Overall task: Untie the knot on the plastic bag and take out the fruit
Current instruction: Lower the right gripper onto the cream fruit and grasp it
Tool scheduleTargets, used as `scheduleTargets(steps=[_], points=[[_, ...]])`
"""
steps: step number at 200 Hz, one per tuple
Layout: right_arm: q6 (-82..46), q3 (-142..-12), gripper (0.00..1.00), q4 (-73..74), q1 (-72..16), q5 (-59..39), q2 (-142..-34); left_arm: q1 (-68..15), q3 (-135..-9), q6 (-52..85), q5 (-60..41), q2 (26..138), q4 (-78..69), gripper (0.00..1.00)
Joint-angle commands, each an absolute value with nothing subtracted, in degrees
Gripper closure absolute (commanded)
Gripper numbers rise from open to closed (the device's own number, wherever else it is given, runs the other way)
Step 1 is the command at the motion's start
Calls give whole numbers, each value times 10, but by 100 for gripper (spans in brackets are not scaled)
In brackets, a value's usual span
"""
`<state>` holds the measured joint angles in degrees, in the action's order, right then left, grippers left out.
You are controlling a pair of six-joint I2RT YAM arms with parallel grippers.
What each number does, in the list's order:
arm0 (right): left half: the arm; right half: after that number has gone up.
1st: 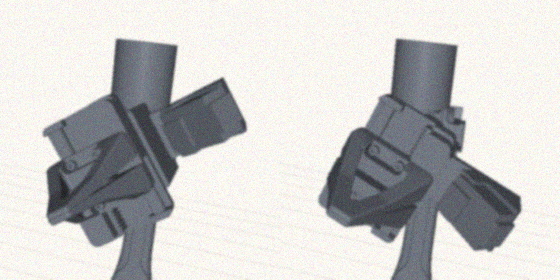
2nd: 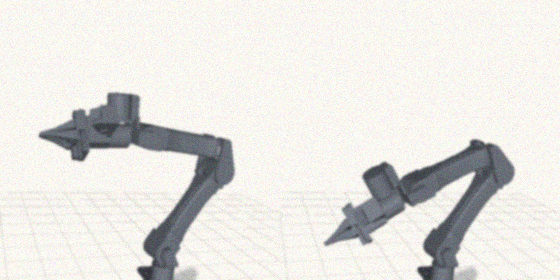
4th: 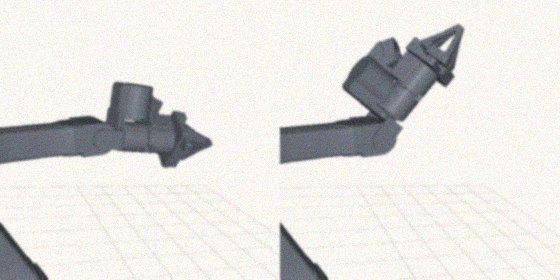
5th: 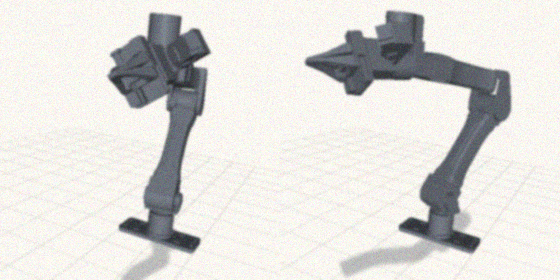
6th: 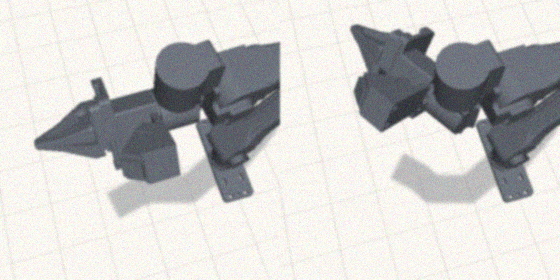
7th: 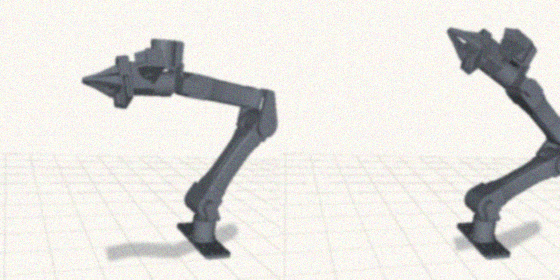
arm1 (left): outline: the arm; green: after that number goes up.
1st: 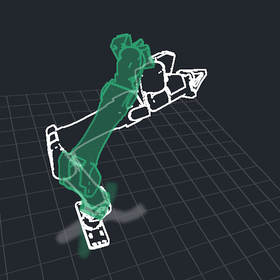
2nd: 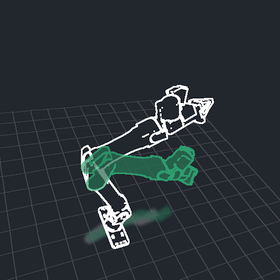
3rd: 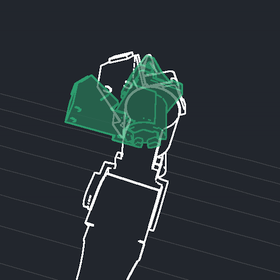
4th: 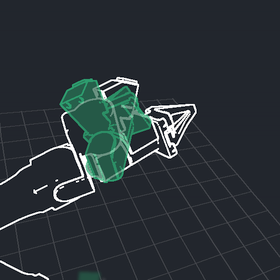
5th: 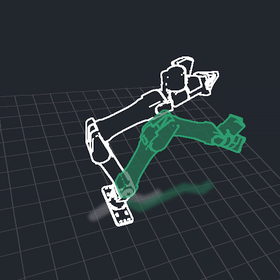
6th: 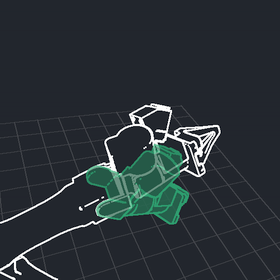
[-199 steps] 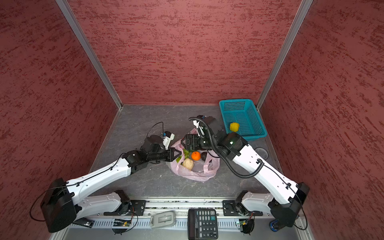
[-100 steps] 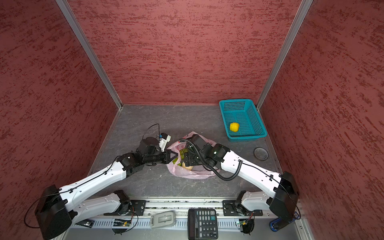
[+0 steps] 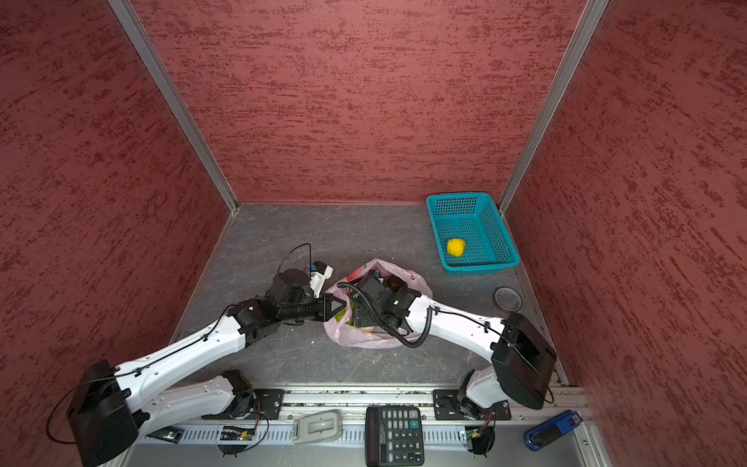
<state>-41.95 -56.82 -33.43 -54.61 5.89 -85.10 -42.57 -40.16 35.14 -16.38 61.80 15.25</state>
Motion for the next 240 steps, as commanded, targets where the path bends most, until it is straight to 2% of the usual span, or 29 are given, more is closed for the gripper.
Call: scheduleTargets(steps=[1, 57, 79, 111, 131, 163, 240], points=[[-443, -563, 18, -300, -550, 90, -873, -430, -403, 351, -159, 611, 151, 100], [-481, -561, 18, -254, -549, 45, -953, -431, -394, 353, -155, 605, 157, 100], [-491, -549, 21, -251, -549, 51, -962, -432, -390, 355, -152, 605, 155, 100], [-490, -542, 40, -245, -550, 73, -933, -432, -388, 358, -149, 602, 155, 100], [-480, -548, 46, -251, -549, 65, -915, -433, -386, 362, -144, 599, 155, 100], [-468, -548, 50, -259, -565, 26, -866, -432, -390, 365, -136, 598, 156, 100], [-459, -657, 51, -428, -617, 85, -774, -433, -390, 371, -130, 609, 135, 100]])
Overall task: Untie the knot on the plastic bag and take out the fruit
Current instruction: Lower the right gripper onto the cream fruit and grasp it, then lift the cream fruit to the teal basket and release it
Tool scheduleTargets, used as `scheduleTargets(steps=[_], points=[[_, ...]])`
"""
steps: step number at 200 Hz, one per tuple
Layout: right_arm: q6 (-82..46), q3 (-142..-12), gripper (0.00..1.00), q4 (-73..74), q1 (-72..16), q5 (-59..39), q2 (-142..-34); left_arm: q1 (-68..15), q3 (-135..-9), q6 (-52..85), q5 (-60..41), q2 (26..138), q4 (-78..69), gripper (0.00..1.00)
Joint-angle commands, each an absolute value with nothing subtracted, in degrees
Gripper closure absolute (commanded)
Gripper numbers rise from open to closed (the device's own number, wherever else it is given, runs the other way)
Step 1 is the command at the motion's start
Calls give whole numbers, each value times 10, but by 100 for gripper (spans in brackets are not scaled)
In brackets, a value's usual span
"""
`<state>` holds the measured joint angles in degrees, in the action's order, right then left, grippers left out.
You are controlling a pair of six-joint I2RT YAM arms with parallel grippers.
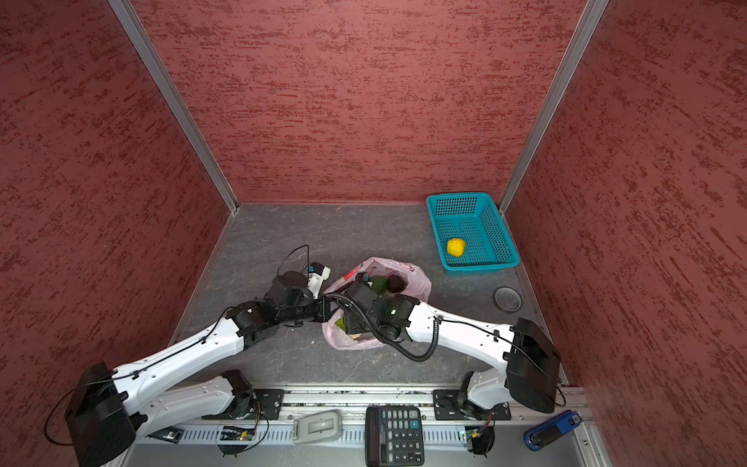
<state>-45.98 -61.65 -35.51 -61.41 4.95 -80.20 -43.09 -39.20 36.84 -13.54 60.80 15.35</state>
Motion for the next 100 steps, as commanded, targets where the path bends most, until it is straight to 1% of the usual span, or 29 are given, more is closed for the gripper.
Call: scheduleTargets(steps=[1, 37, 66, 100], points=[[-459, -659, 51, -429, -617, 86, -773, -433, -390, 371, -130, 609, 135, 100], [-451, -700, 51, -471, -616, 100, -756, -434, -388, 370, -129, 606, 136, 100], [-442, -750, 52, -511, -612, 132, -746, -434, -389, 368, -127, 606, 141, 100], [-414, -804, 53, -536, -559, 142, -718, -434, -388, 368, -125, 607, 141, 100]])
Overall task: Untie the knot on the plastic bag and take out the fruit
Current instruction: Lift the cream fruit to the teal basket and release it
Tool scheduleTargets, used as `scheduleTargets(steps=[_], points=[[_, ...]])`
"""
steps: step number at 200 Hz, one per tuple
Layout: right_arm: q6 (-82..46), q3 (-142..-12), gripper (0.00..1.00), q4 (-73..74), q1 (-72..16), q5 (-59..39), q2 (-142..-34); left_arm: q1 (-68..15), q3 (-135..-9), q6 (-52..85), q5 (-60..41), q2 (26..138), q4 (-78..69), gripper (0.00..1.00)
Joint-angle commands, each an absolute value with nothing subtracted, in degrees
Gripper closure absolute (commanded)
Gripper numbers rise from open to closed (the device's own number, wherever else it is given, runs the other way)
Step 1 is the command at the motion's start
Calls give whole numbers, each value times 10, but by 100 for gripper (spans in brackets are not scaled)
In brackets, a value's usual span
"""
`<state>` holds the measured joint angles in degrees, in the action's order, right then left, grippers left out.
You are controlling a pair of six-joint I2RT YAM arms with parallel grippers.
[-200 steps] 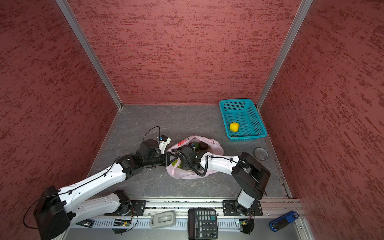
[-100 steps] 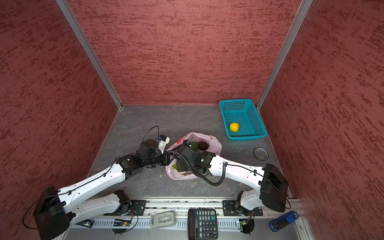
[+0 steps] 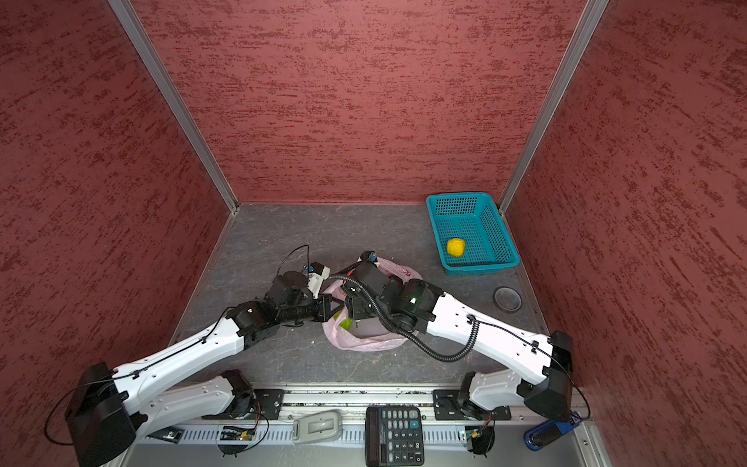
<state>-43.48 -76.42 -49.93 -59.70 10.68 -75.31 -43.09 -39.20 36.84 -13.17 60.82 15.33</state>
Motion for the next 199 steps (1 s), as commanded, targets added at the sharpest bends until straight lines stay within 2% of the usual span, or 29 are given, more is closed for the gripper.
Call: scheduleTargets(steps=[1, 34, 104, 144, 199], points=[[-412, -805, 53, -536, -557, 142, -718, -434, -388, 368, -125, 607, 141, 100], [-368, -826, 53, -531, -451, 111, -692, -435, -389, 369, -121, 609, 140, 100], [-297, -738, 52, -416, -120, 1, -691, -442, -394, 369, -99, 608, 143, 100], [-289, -689, 53, -297, 26, -46, -785, -445, -397, 369, -89, 608, 143, 100], [-260, -784, 52, -250, 103, -35, -984, -450, -406, 369, -75, 615, 142, 100]])
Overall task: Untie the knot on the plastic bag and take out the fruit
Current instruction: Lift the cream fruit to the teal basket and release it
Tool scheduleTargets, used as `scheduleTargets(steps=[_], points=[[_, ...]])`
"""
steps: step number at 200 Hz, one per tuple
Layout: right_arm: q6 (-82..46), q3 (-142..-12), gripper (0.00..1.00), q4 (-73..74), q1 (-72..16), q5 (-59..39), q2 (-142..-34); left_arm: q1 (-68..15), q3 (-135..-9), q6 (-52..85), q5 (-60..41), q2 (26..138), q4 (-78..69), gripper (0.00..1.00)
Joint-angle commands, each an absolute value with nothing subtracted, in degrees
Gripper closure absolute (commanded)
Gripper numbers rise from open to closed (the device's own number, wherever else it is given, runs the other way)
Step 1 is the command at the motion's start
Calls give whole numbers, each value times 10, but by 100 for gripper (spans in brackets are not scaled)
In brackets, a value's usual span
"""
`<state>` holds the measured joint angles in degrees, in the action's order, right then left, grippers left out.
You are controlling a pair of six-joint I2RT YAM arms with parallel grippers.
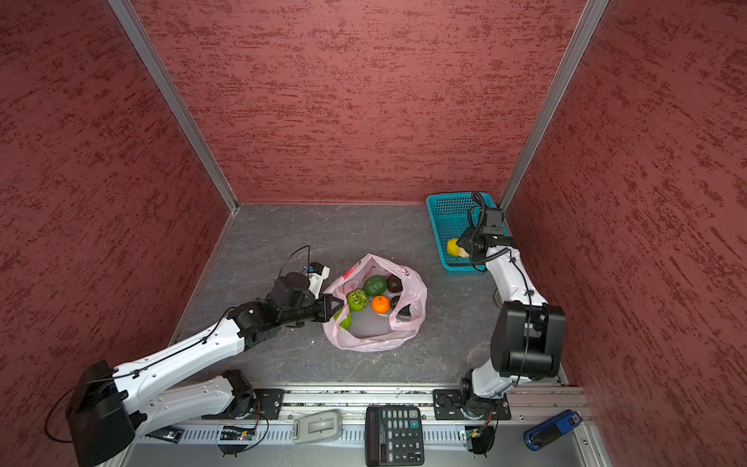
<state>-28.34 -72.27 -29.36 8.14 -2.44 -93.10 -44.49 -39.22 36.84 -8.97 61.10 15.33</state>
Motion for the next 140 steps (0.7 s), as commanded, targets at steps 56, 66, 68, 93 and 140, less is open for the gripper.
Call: scheduleTargets(steps=[56, 66, 68, 93, 140], points=[[-228, -873, 43, -308, 123, -16, -1104, -454, -403, 375, -63, 608, 141, 100], [-226, -883, 37, -318, 123, -15, -1116, -454, -402, 374, -63, 608, 142, 100], [-225, -883, 36, -319, 122, -14, -1118, -454, -403, 374, -63, 608, 143, 100], [-231, -882, 21, -319, 123, -5, -1113, -454, -404, 371, -65, 609, 144, 100], [-230, -868, 14, -323, 119, -17, -1068, -453, -399, 369, -72, 608, 144, 100]])
